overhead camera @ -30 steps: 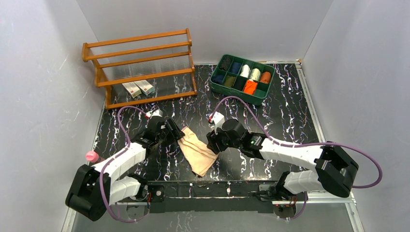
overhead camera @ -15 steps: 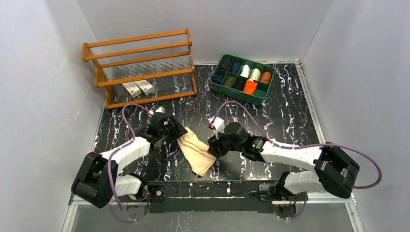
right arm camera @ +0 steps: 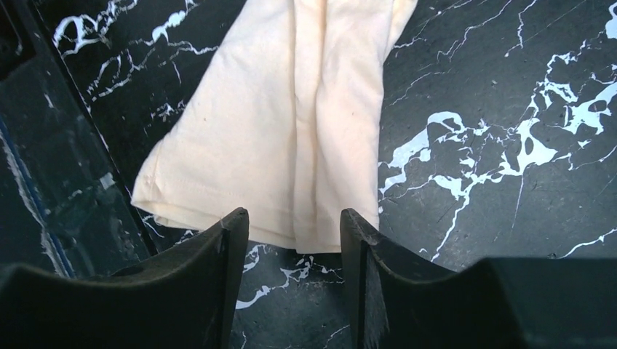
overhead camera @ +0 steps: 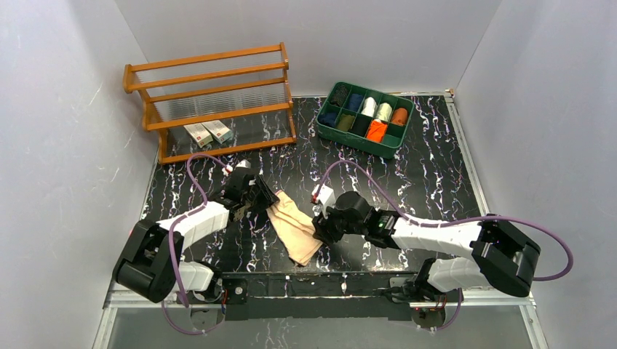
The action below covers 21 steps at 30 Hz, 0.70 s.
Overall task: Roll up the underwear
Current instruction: Fold the underwear at the center of the board.
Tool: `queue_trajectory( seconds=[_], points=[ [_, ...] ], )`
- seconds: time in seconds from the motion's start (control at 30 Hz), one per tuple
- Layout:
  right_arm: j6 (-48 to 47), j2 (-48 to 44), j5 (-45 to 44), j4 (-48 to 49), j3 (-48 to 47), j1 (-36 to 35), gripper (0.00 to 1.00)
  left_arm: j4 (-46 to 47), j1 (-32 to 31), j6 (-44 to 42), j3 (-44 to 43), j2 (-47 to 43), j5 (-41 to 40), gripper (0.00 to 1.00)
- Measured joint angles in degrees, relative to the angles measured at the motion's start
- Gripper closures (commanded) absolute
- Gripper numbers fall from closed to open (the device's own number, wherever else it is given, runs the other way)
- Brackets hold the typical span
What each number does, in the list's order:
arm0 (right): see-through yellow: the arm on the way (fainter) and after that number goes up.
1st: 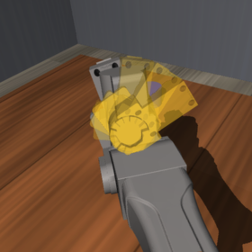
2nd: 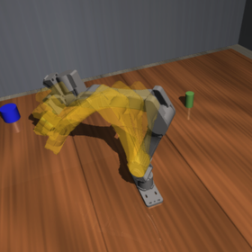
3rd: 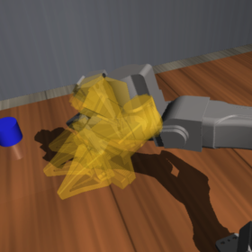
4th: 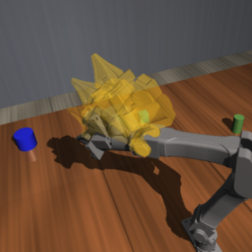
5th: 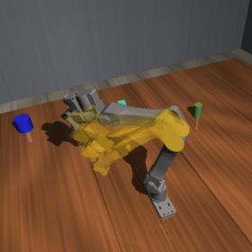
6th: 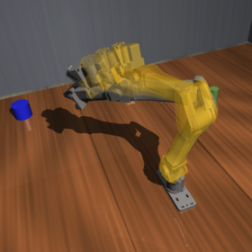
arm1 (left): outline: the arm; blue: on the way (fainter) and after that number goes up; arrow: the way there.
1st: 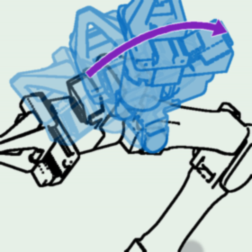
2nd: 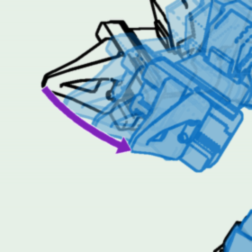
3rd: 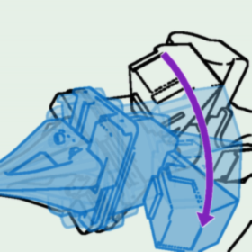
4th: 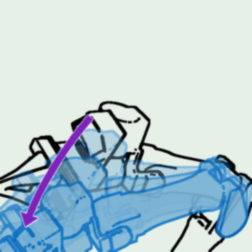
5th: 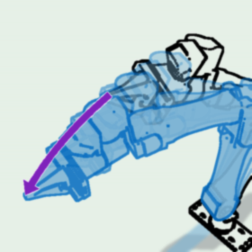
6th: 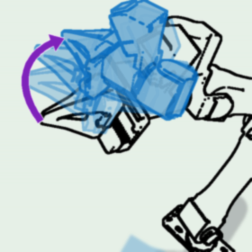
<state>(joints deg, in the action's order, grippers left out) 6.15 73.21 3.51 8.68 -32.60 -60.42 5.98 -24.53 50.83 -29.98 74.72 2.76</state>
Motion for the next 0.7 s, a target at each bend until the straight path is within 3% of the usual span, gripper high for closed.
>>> queue_trajectory(
  seconds=[0.5, 0.7],
  points=[
    [-10.12, 3.27, -7.14, 1.11, 0.52, -4.97, 0.34, 0.0, 0.04, -1.89, -1.16, 1.48, 0.05, 0.82],
    [-12.15, 6.24, -10.25, 2.2, 0.52, -6.22, 0.41, 0.02, 0.04, -1.99, -1.16, 1.74, 0.11, 0.83]
  ],
)
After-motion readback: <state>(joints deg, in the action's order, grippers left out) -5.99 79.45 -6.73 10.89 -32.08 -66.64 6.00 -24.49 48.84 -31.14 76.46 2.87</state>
